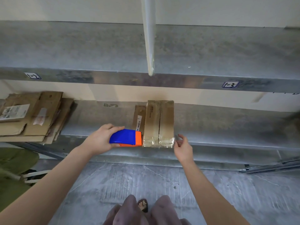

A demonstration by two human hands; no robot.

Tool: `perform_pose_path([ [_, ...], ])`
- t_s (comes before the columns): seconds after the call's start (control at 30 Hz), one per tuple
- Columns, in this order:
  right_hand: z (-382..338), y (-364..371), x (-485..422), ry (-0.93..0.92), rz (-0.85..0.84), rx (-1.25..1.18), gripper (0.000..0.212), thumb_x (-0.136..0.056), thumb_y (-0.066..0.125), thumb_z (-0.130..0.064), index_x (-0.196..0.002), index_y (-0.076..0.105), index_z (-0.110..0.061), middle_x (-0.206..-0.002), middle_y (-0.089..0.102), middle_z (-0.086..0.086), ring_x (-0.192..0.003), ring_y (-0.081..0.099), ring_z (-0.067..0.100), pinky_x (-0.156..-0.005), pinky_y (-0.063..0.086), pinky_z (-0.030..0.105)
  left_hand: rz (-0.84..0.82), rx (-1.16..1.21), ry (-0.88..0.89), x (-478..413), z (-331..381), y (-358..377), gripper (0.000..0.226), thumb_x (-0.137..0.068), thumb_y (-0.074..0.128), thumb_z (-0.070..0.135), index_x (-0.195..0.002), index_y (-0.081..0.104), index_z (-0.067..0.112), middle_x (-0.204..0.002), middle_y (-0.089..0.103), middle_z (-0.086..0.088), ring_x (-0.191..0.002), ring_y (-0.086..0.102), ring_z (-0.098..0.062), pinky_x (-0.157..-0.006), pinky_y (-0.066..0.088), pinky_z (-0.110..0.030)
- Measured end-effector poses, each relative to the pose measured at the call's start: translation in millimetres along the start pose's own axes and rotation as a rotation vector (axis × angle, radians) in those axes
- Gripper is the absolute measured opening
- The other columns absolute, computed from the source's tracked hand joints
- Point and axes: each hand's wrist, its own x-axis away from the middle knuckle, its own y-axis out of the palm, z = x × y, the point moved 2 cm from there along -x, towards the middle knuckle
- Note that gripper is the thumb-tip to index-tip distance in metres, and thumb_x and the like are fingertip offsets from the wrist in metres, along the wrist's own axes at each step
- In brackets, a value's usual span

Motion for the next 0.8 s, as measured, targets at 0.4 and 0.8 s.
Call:
perform_pose_path([
  [0.4,-29.1,-1.5,11.5,-0.358,-0.152,0.174,0.059,-0.091,0.062,-0.045,-0.144,0.037,-0.047,-0.161,0.017,0.0,-0.141,0.033,0.017,-0.114,0.033,0.034,0.035,0.023,-0.024,-2.0,9.9,-1.6,0.076,-0.081,0.072,0.043,-0.146,0.033,0.038,-0.117,0.046,0.009,-0.116,0.042,-0.011,-0.091,0.043,-0.028],
  [0.8,-53.6,7.8,-15.0,-0.26,-0.096,0.285,0.055,-0.094,0.062,-0.031,-0.143,0.04,-0.043,-0.162,0.017,0.002,-0.131,0.049,0.025,-0.107,0.037,0.03,0.051,0.13,0.04,30.6,-15.5,-20.4,0.079,-0.077,0.078,0.037,-0.144,0.036,0.038,-0.114,0.048,0.012,-0.106,0.046,-0.005,-0.089,0.036,-0.019],
])
